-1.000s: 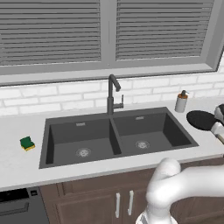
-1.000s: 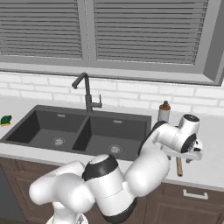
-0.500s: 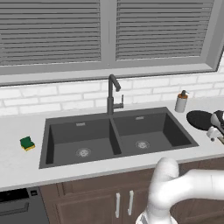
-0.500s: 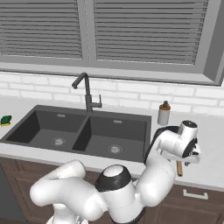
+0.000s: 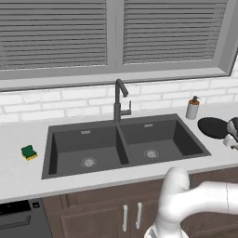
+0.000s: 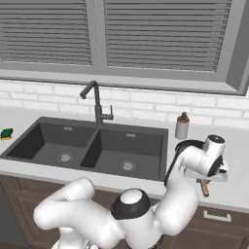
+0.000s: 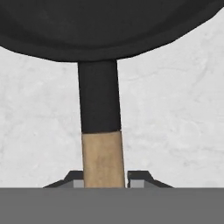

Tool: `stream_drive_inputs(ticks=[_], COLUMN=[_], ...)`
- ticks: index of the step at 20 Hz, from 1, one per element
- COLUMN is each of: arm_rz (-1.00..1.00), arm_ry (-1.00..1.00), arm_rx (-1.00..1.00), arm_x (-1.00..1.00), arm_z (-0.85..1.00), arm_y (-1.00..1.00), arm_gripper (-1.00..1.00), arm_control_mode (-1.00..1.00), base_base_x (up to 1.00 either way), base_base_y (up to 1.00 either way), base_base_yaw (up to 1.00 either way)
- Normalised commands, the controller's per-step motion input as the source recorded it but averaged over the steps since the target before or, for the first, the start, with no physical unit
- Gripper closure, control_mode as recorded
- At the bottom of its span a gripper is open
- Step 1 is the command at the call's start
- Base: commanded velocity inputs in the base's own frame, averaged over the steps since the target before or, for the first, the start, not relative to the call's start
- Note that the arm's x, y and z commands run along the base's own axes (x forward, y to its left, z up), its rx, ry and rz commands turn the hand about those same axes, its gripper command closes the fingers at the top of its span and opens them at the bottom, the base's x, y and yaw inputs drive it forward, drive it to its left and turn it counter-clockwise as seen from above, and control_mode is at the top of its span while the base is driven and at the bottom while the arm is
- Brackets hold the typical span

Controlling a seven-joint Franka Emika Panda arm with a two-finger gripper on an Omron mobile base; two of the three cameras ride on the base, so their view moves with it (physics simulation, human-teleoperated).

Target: Pick the pan and sponge and place them into the sink. Then turn on the water.

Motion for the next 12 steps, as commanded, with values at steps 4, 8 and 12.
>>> stream_drive_inputs(ticks=[4,8,12], arm_rz=[0.00,0.01,0.23], arm_ry=[-0.12,-0.21,-0.07], arm_rx=[0.00,0.00,0.00], arm_x=[-0.06,-0.20,0.01], arm_z=[-0.05,0.13,0.44], arm_y=[0.26,1.00,1.00], arm_gripper=[1.00,1.00,1.00], arm_control_mode=[-1.00,-1.00,-1.00], base_base_x=[0.00,0.00,0.00], base_base_y=[0.00,0.00,0.00], base_base_yaw=[0.00,0.00,0.00])
